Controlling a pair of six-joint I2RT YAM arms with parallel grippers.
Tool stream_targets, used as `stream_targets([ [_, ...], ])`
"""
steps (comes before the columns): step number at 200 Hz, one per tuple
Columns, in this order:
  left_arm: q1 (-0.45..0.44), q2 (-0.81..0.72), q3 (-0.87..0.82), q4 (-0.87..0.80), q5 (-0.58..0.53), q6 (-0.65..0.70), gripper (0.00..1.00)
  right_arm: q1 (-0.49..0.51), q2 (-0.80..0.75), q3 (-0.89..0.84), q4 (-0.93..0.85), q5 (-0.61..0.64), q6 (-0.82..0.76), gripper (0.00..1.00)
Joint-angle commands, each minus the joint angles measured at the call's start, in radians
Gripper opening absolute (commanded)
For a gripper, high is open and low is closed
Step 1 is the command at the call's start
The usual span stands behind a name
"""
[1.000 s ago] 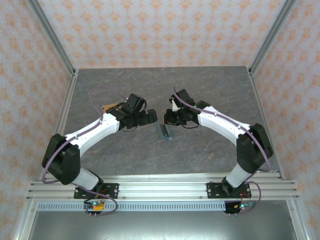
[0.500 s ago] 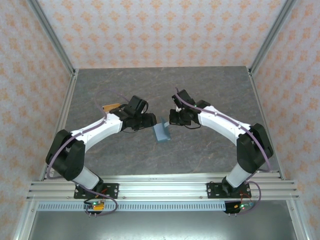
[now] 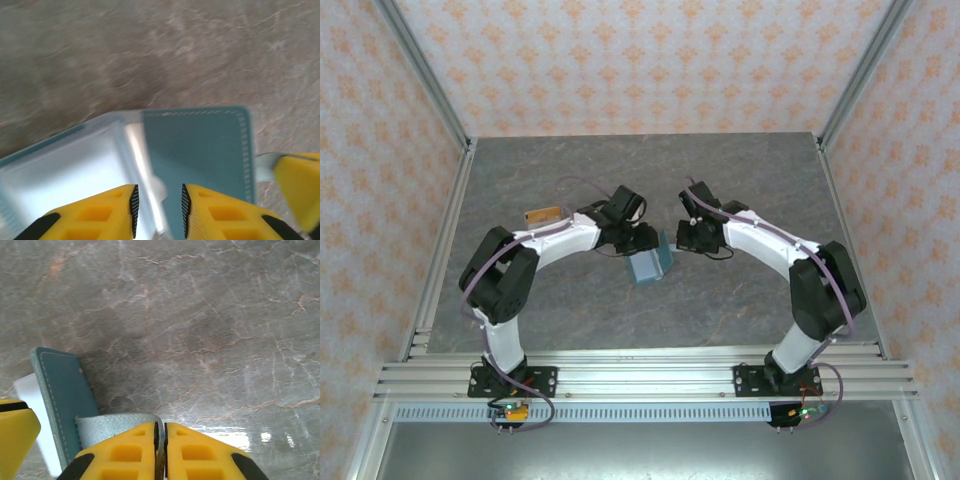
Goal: Take the credit cards out of the card holder
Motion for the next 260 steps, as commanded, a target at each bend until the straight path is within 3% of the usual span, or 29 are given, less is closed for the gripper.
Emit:
stream_targets([
  [1,-0.025,0.078,0.072,-0.011,0.022,-0.003,0.27,-0.009,0.015,-0.02,0.015,0.013,-0.006,0.12],
  [29,-0.043,0.141,0.115,-0.021,0.015,-0.005,0.23,-0.015,-0.01,-0.026,0.001,0.027,-0.017,0.16],
  [50,-0.052,0.167,0.129,-0.024,0.015,-0.007,0.2,-0.015,-0.056,-0.025,-0.021,0.055,-0.013,0.3],
  [71,-0.058,0.189,0.143,-0.039,0.012,0.003,0.18,-0.015,-0.107,-0.05,0.001,0.048,0.012,0.32],
  [120,-0.065,0.198,0.132,-0.052,-0.004,0.012,0.14,-0.004,-0.113,-0.127,0.12,-0.121,0.07,0.27],
  [178,-0.065,0.152,0.13,-0.061,-0.016,0.008,0.11,-0.001,0.011,-0.118,0.129,-0.121,0.09,0.21],
  [260,-0.065,-0.034,0.04,-0.165,-0.251,-0.029,0.4,0.0,0.077,-0.149,0.136,-0.042,0.109,0.2],
])
